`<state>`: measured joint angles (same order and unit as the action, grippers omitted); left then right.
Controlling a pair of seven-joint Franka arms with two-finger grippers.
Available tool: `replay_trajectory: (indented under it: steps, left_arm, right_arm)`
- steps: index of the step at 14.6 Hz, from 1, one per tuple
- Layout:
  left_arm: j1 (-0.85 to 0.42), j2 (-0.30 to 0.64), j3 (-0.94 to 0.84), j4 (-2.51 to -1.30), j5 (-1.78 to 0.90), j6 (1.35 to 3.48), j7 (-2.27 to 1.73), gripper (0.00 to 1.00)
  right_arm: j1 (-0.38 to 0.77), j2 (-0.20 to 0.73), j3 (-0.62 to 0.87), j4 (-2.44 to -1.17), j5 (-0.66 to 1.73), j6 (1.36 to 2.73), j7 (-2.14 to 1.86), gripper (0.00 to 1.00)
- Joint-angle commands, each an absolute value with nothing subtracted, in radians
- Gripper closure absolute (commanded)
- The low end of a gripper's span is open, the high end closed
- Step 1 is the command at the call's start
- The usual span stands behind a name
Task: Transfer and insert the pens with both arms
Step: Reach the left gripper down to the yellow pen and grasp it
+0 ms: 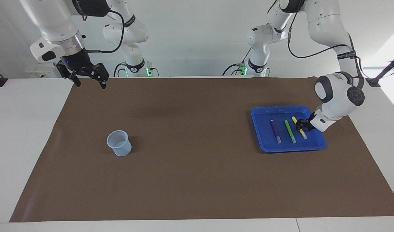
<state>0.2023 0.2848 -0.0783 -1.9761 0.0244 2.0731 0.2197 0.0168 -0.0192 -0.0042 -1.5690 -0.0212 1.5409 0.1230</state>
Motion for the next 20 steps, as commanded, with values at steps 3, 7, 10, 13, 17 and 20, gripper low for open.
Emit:
replay_trajectory:
  steps: [3, 7, 10, 13, 17, 20]
  left_arm:
    - [0.204, 0.296, -0.077, -1.974, 0.048, 2.077, 0.219, 0.43]
    - [0.206, 0.296, -0.077, -1.980, 0.048, 2.080, 0.218, 0.52]
    - [0.207, 0.295, -0.077, -1.985, 0.048, 2.088, 0.213, 0.57]
    - [0.209, 0.295, -0.077, -1.996, 0.048, 2.109, 0.190, 0.58]
    - [0.212, 0.291, -0.077, -2.023, 0.048, 2.158, 0.173, 0.59]
    - [0.212, 0.291, -0.077, -2.016, 0.048, 2.151, 0.173, 0.72]
  right_arm:
    - [0.008, -0.034, 0.002, -1.585, -0.015, 1.546, 0.107, 0.00]
    - [0.008, -0.034, 0.002, -1.585, -0.015, 1.546, 0.107, 0.00]
    - [0.008, -0.034, 0.002, -1.586, -0.015, 1.545, 0.107, 0.00]
    - [0.008, -0.034, 0.002, -1.585, -0.015, 1.545, 0.098, 0.00]
    - [0.008, -0.034, 0.002, -1.585, -0.015, 1.545, 0.098, 0.00]
    - [0.008, -0.034, 0.002, -1.586, -0.015, 1.545, 0.097, 0.00]
